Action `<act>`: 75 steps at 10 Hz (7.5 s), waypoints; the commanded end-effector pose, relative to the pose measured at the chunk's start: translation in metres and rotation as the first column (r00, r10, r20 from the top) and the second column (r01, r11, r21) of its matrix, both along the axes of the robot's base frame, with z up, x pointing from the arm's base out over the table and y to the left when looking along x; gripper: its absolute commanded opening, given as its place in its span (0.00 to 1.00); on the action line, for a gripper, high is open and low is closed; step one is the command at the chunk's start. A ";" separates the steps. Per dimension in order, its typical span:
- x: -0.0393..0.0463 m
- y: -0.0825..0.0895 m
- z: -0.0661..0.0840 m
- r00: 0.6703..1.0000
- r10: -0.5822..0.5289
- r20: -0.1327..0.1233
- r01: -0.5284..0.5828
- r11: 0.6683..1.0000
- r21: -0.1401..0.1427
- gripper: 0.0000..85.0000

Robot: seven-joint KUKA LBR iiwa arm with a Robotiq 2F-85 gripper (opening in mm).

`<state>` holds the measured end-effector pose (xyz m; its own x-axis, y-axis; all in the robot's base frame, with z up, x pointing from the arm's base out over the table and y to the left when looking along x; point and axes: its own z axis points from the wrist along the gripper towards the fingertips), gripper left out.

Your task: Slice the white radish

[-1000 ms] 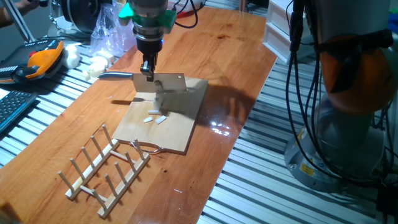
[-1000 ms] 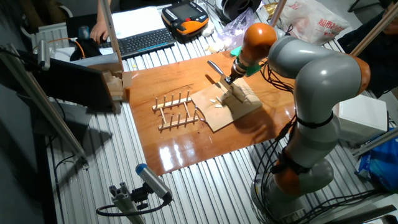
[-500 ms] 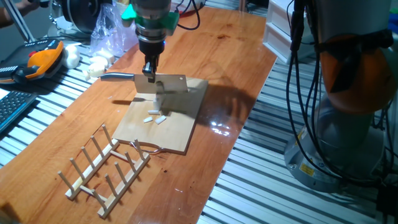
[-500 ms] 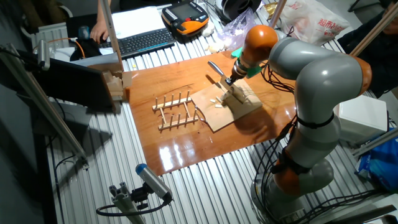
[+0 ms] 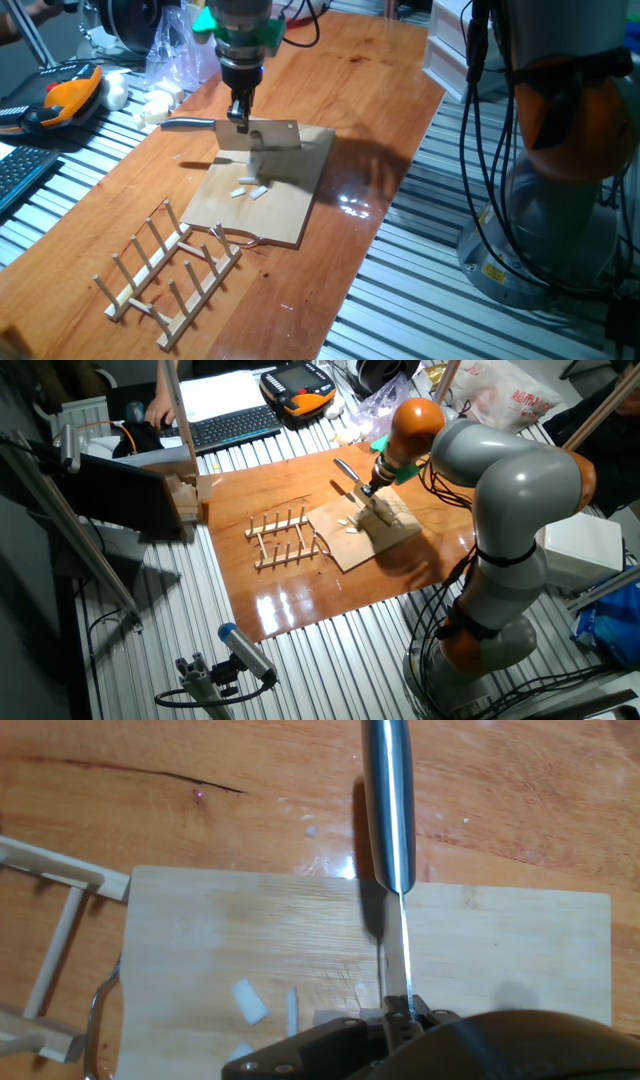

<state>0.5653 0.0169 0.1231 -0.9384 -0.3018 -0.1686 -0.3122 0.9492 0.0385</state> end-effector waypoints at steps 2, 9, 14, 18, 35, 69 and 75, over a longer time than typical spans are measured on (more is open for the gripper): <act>-0.0025 0.001 -0.019 1.000 -0.003 0.029 0.002 1.000 0.012 0.00; -0.0040 0.003 -0.029 0.999 -0.002 0.052 0.001 1.000 0.016 0.00; -0.0002 0.006 -0.005 1.000 -0.018 0.013 0.018 1.000 0.022 0.00; 0.0015 0.002 0.021 1.000 -0.016 -0.018 0.016 1.000 0.000 0.00; 0.0055 0.000 -0.007 1.000 -0.014 0.015 0.013 0.999 0.037 0.00; 0.0089 -0.013 0.003 0.999 0.004 0.050 -0.005 1.000 0.010 0.00; 0.0089 -0.016 0.009 0.999 0.006 0.047 -0.007 1.000 0.008 0.00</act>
